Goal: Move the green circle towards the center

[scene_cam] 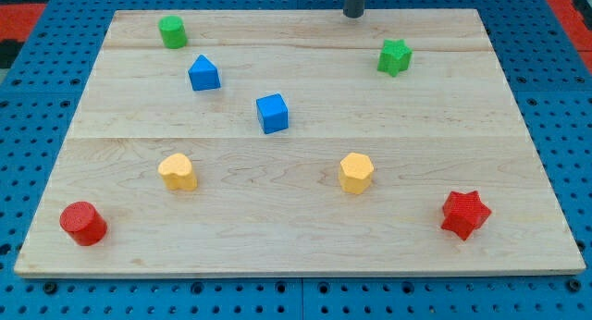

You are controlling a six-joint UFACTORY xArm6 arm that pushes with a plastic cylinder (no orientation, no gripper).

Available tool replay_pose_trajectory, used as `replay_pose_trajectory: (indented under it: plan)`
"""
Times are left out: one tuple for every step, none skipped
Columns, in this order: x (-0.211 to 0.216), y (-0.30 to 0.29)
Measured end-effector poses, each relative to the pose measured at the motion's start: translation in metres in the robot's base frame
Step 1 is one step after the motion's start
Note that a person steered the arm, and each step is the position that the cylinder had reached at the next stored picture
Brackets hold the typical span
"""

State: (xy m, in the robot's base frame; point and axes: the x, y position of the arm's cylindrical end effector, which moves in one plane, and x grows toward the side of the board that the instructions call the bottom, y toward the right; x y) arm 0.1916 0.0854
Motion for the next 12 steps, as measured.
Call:
replay_pose_trajectory:
  plan:
    - [0.0,-0.001]
    - [0.0,-0.008]
    - [0.001,0.011]
    - [0.001,-0.037]
    - [0.001,-0.105]
    - [0.002,-0.138]
    - [0.0,-0.186]
    - [0.001,-0.256]
    - [0.023,-0.326]
    - [0.071,-0.333]
    - [0.057,-0.312]
    - [0.045,-0.324]
